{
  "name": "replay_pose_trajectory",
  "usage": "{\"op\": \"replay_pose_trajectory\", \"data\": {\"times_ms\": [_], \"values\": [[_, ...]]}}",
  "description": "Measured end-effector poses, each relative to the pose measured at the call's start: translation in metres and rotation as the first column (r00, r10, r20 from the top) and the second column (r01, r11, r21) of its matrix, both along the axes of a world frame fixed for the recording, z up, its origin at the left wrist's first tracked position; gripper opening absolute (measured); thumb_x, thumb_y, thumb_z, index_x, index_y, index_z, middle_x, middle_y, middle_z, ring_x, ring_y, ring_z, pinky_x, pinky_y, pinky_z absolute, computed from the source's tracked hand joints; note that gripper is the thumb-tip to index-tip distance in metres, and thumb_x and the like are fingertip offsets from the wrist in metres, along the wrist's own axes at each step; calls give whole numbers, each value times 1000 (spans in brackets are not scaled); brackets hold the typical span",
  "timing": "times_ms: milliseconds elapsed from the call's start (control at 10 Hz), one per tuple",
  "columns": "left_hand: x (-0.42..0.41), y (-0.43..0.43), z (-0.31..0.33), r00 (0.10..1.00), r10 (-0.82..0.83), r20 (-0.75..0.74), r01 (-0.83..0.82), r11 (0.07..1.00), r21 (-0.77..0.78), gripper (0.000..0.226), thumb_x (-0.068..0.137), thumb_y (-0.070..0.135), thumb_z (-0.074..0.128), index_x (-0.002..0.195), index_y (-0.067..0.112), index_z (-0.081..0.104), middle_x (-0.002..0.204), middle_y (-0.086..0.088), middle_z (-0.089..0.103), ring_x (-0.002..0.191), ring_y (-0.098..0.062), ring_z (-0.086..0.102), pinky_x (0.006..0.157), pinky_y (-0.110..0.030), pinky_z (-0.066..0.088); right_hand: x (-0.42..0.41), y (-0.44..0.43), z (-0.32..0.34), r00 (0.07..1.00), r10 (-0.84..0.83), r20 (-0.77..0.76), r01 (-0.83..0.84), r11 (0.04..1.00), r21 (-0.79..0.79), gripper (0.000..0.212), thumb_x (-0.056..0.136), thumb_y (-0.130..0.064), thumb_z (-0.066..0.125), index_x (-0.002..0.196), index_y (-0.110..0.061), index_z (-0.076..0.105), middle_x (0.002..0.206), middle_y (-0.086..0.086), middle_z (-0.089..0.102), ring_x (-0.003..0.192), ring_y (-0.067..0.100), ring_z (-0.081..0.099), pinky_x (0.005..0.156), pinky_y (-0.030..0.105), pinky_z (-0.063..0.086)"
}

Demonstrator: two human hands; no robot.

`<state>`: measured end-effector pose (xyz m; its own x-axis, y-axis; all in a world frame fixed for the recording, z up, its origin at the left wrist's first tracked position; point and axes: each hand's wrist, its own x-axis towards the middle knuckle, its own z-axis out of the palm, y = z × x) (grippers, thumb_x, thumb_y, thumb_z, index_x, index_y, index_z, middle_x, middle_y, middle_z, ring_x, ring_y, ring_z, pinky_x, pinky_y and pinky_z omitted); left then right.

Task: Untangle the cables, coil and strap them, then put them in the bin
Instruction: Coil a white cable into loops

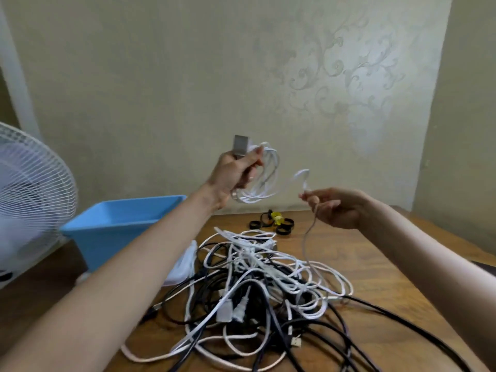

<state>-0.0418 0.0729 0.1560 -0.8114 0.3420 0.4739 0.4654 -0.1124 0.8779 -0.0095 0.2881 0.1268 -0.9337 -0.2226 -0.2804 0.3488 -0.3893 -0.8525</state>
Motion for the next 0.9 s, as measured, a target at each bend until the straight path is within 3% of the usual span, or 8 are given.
{"op": "replay_pose_trajectory", "data": {"times_ms": [100,200,300,500,600,700,800,900], "values": [[8,4,-8,1000,-3,4,3,999,-45,31,95,21,56,65,14,55,43,6,51,32,-3,35,34,-13,27,5,-27,5,991,123,-50,-129,978,-161,39,47,19,81,77,6,60,51,5,49,27,6,38,27,14,32],[11,-2,-15,1000,-6,-12,4,995,-96,37,95,23,55,60,16,55,47,5,55,37,-6,38,39,-17,29,5,-43,4,980,125,-155,-155,969,-194,75,7,15,88,75,6,57,61,17,61,36,9,47,32,17,41],[14,-16,-22,999,34,2,-34,998,-56,42,95,26,55,55,17,57,51,0,54,40,-9,36,42,-21,27,8,-64,2,977,22,-211,-69,974,-216,77,0,19,84,73,11,63,68,21,66,55,26,69,44,28,54],[21,-40,-38,979,169,113,-172,985,23,35,97,27,52,71,4,59,40,5,56,35,-3,27,40,-17,20,15,-96,-2,970,-67,-232,8,969,-248,44,76,10,50,119,3,58,67,11,66,52,13,66,48,19,54],[18,-62,-47,955,262,142,-273,960,60,38,96,27,54,65,5,60,36,7,50,35,-2,30,41,-14,26,12,-93,-2,966,-62,-252,-25,945,-326,66,37,9,87,100,3,68,66,11,66,49,12,64,47,19,53],[13,-85,-57,922,364,132,-377,922,85,41,94,30,56,60,8,59,44,7,53,36,0,38,46,-13,35,5,-84,0,961,-142,-236,22,892,-451,78,0,12,89,75,6,68,66,14,68,50,15,66,47,22,55],[7,-106,-65,871,469,145,-489,857,162,42,93,30,58,56,9,59,52,-1,56,37,-1,39,41,-12,33,11,-82,5,953,-208,-220,78,871,-486,57,13,16,89,65,6,67,59,12,67,43,10,63,43,18,51],[6,-121,-68,862,479,166,-507,823,256,42,94,27,56,56,10,58,49,1,57,37,-3,35,38,-13,28,11,-80,0,903,-418,-102,320,810,-491,10,86,-3,64,83,3,57,55,12,66,41,10,63,45,18,51]]}}
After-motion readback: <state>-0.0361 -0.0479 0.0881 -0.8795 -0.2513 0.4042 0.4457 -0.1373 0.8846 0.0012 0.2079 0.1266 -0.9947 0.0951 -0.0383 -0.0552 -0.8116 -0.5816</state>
